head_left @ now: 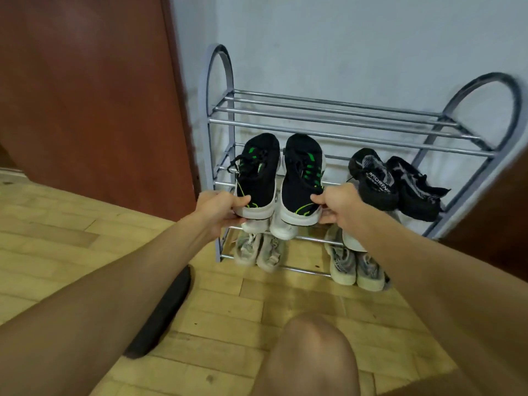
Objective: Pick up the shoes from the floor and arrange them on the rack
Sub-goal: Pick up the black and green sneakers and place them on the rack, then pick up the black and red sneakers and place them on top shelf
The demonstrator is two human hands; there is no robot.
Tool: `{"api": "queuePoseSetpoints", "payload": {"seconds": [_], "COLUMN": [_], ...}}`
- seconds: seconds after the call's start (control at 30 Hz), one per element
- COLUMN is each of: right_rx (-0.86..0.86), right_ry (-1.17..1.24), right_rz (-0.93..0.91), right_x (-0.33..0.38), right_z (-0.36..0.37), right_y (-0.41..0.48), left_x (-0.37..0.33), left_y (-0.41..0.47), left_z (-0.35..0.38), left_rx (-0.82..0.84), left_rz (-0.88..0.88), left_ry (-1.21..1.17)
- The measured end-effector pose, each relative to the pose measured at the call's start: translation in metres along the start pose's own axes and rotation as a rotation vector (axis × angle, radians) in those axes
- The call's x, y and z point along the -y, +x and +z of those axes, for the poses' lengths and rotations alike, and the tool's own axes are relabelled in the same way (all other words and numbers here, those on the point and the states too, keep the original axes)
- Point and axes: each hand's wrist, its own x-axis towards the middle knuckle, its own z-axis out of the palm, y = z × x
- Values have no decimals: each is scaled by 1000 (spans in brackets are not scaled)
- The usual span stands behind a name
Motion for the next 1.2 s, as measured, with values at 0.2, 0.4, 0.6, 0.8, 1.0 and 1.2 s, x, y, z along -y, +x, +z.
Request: {"api": "queuePoseSetpoints", "payload": {"seconds": [0.2,0.4,0.6,0.8,1.0,1.2], "right_rx": [-4,-76,-145,-235,-158,-78], "right_ry": [32,24,-39,-116,-298,-608], "right_rz": [3,9,-18,-82,-122,-348], "right_x": [12,20,11,8,16,19], "right_z": [13,34,42,46,49,84], "right_y": [54,86,85,62,19,-48], "left_x": [-23,-26,-21,-21,-20,-14], "left_y": [66,102,93,67,30,-17], "left_z": [25,24,19,14,-28,-97], "left_rx": [-10,-5,28,23,75,94], "left_rz": [-3,-16,33,91,104,114], "left_ry": [68,81,158,273,443,548]}}
